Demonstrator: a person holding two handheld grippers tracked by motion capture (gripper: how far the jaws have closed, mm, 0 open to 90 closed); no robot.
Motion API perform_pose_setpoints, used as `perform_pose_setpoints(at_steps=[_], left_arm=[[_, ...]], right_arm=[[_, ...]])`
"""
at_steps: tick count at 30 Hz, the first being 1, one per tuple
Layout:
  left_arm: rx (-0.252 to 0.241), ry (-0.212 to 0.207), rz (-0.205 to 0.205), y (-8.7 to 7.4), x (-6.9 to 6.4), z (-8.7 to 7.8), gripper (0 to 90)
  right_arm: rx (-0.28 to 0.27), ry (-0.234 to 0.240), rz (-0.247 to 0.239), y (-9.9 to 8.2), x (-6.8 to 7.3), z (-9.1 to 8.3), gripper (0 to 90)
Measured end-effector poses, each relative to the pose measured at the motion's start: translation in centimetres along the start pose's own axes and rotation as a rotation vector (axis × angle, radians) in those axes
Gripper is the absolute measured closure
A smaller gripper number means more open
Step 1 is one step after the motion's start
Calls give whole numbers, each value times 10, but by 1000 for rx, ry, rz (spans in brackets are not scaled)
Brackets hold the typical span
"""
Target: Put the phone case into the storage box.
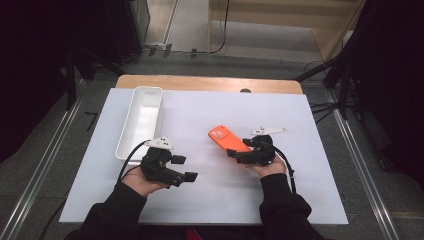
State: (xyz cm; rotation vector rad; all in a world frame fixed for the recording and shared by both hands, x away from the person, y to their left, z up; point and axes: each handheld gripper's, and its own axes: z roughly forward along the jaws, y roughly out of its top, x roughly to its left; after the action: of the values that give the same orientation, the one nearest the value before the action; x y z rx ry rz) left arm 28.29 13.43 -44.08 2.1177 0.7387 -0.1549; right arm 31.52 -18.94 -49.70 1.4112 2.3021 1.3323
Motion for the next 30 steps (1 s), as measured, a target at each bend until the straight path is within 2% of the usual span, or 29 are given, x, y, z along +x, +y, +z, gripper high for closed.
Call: perform_pose_setpoints(at_steps=[2, 5, 10, 18, 24, 27, 30], left_arm=[[1, 3, -5, 3, 2, 1, 227], [5, 15, -6, 8, 4, 4, 227], [-4, 24, -40, 16, 11, 6, 226], [-32, 53, -80, 28, 19, 6, 226], [-40, 64, -90, 35, 20, 7, 226], [-42, 90, -89, 41, 23, 8, 226], [-42, 92, -106, 45, 27, 9, 226]], right_arm=[[-4, -9, -1, -3, 2, 0, 142], [-4, -17, -2, -5, 5, 1, 142], [-12, -34, 20, -13, 13, 2, 142], [-48, -72, 18, -11, 22, -5, 142], [-70, -87, 26, -12, 27, -6, 142], [-95, -82, 50, -12, 30, -4, 142], [-121, -73, 79, -13, 32, -1, 142]])
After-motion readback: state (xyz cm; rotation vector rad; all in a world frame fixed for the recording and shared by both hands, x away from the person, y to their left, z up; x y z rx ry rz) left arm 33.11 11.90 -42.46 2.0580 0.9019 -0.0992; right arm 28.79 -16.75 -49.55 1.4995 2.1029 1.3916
